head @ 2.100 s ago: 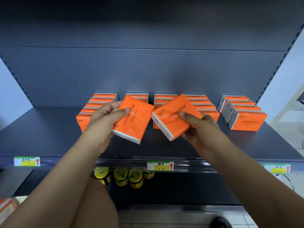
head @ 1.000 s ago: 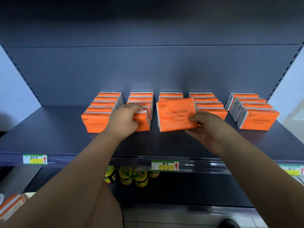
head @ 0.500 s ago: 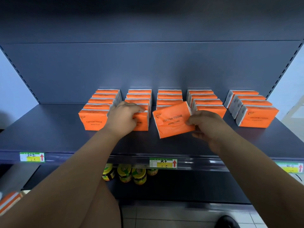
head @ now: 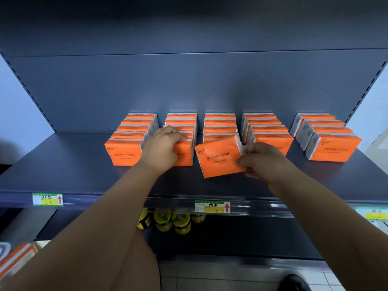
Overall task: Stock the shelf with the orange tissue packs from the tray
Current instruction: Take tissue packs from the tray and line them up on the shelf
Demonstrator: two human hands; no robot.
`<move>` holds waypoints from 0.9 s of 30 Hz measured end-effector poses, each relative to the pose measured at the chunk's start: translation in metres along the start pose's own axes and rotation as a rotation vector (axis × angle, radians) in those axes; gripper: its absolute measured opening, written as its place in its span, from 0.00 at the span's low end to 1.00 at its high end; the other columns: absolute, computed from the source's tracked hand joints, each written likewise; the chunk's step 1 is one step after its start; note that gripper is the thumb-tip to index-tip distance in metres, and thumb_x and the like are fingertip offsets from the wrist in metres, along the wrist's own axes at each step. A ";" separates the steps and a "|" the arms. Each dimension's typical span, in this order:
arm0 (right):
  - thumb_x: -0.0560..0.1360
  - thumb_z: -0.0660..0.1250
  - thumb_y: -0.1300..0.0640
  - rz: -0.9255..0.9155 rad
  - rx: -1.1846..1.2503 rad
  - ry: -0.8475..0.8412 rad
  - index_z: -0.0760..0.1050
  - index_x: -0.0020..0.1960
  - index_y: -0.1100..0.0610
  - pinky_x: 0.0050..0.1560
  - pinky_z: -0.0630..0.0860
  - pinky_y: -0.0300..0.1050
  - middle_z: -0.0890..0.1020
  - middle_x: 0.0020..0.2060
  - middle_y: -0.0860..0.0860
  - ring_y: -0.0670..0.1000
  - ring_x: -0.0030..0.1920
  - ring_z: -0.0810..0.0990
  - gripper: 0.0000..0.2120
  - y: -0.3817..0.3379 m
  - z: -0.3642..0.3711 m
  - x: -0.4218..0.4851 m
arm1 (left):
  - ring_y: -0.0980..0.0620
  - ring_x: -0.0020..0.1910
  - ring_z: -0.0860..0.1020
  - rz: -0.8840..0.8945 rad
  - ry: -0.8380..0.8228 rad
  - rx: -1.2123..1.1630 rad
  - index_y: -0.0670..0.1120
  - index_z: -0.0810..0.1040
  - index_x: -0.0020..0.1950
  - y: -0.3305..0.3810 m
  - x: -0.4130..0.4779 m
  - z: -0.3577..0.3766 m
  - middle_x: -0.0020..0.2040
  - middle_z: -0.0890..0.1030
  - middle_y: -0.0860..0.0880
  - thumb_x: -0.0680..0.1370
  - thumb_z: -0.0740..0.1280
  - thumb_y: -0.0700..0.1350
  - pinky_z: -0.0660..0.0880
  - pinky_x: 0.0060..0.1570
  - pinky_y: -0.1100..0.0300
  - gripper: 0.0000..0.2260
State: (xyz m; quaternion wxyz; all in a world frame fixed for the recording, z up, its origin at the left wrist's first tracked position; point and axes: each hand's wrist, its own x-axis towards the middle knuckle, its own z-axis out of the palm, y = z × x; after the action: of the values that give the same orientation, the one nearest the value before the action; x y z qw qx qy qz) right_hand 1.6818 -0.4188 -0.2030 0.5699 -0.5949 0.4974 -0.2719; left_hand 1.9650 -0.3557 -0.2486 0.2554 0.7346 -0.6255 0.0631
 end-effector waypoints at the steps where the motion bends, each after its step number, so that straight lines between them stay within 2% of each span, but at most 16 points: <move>1: 0.75 0.74 0.66 0.002 -0.006 -0.007 0.80 0.61 0.55 0.52 0.81 0.49 0.83 0.56 0.53 0.55 0.56 0.82 0.17 0.000 0.000 0.000 | 0.41 0.62 0.76 0.000 0.000 0.001 0.50 0.84 0.63 0.000 0.000 0.000 0.61 0.80 0.51 0.66 0.68 0.29 0.74 0.61 0.39 0.29; 7: 0.73 0.74 0.68 0.014 -0.018 -0.031 0.80 0.61 0.54 0.52 0.81 0.48 0.83 0.56 0.53 0.55 0.56 0.82 0.19 0.000 0.001 -0.002 | 0.41 0.61 0.75 -0.001 0.007 0.021 0.50 0.83 0.65 0.004 -0.002 -0.002 0.62 0.80 0.50 0.68 0.69 0.30 0.74 0.60 0.41 0.28; 11: 0.73 0.73 0.69 0.017 0.018 -0.019 0.81 0.60 0.54 0.51 0.81 0.48 0.84 0.56 0.53 0.55 0.57 0.82 0.18 0.000 0.001 0.000 | 0.42 0.64 0.75 0.021 0.049 0.008 0.51 0.82 0.66 0.016 -0.003 -0.007 0.63 0.81 0.51 0.70 0.72 0.37 0.73 0.64 0.46 0.25; 14: 0.74 0.72 0.69 0.032 0.138 0.008 0.81 0.58 0.55 0.53 0.82 0.50 0.85 0.55 0.54 0.56 0.57 0.84 0.16 0.002 -0.002 0.005 | 0.47 0.64 0.77 0.058 0.092 -0.079 0.52 0.82 0.65 0.034 -0.007 -0.011 0.62 0.83 0.54 0.73 0.71 0.43 0.73 0.64 0.49 0.20; 17: 0.74 0.70 0.70 0.051 0.242 0.009 0.81 0.58 0.57 0.54 0.82 0.51 0.86 0.55 0.55 0.57 0.57 0.84 0.15 0.002 -0.004 0.009 | 0.54 0.55 0.80 0.031 0.027 -0.306 0.54 0.82 0.62 0.055 -0.013 -0.011 0.54 0.83 0.58 0.72 0.66 0.46 0.77 0.58 0.53 0.19; 19: 0.74 0.70 0.70 0.051 0.264 0.015 0.80 0.58 0.58 0.53 0.82 0.50 0.85 0.56 0.56 0.57 0.57 0.84 0.15 0.002 -0.004 0.012 | 0.57 0.50 0.80 -0.027 -0.010 -0.411 0.55 0.81 0.61 0.069 -0.014 -0.008 0.51 0.82 0.59 0.74 0.67 0.44 0.78 0.55 0.53 0.17; 22: 0.75 0.69 0.68 0.029 0.157 0.088 0.80 0.57 0.54 0.56 0.82 0.52 0.85 0.54 0.55 0.56 0.55 0.83 0.15 0.003 -0.002 0.013 | 0.57 0.47 0.80 -0.099 0.014 -0.512 0.52 0.81 0.59 0.085 -0.015 -0.004 0.49 0.82 0.57 0.76 0.68 0.40 0.79 0.52 0.52 0.14; 23: 0.75 0.69 0.68 -0.004 0.059 0.140 0.81 0.55 0.52 0.53 0.82 0.51 0.85 0.51 0.55 0.56 0.52 0.83 0.14 0.003 -0.002 0.012 | 0.57 0.47 0.80 -0.117 0.017 -0.539 0.52 0.81 0.60 0.090 -0.017 -0.002 0.49 0.82 0.57 0.76 0.68 0.39 0.79 0.52 0.52 0.14; 25: 0.76 0.67 0.66 -0.093 -0.144 0.227 0.81 0.51 0.52 0.41 0.77 0.47 0.83 0.44 0.56 0.54 0.42 0.80 0.11 0.004 -0.002 0.010 | 0.57 0.48 0.80 -0.156 0.006 -0.593 0.53 0.80 0.63 0.100 -0.020 -0.001 0.50 0.81 0.57 0.78 0.68 0.39 0.79 0.52 0.55 0.15; 27: 0.77 0.66 0.65 -0.123 -0.216 0.226 0.82 0.50 0.53 0.36 0.72 0.45 0.81 0.39 0.56 0.53 0.37 0.76 0.10 0.004 -0.002 0.011 | 0.58 0.48 0.80 -0.193 -0.014 -0.626 0.56 0.79 0.63 0.108 -0.023 0.000 0.50 0.81 0.59 0.79 0.68 0.40 0.78 0.51 0.59 0.15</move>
State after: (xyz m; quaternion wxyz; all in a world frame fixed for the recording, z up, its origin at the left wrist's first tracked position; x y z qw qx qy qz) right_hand 1.6827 -0.4289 -0.2087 0.4251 -0.6478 0.5473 -0.3164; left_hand 1.8572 -0.3448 -0.2261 0.4691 0.6768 -0.5438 -0.1619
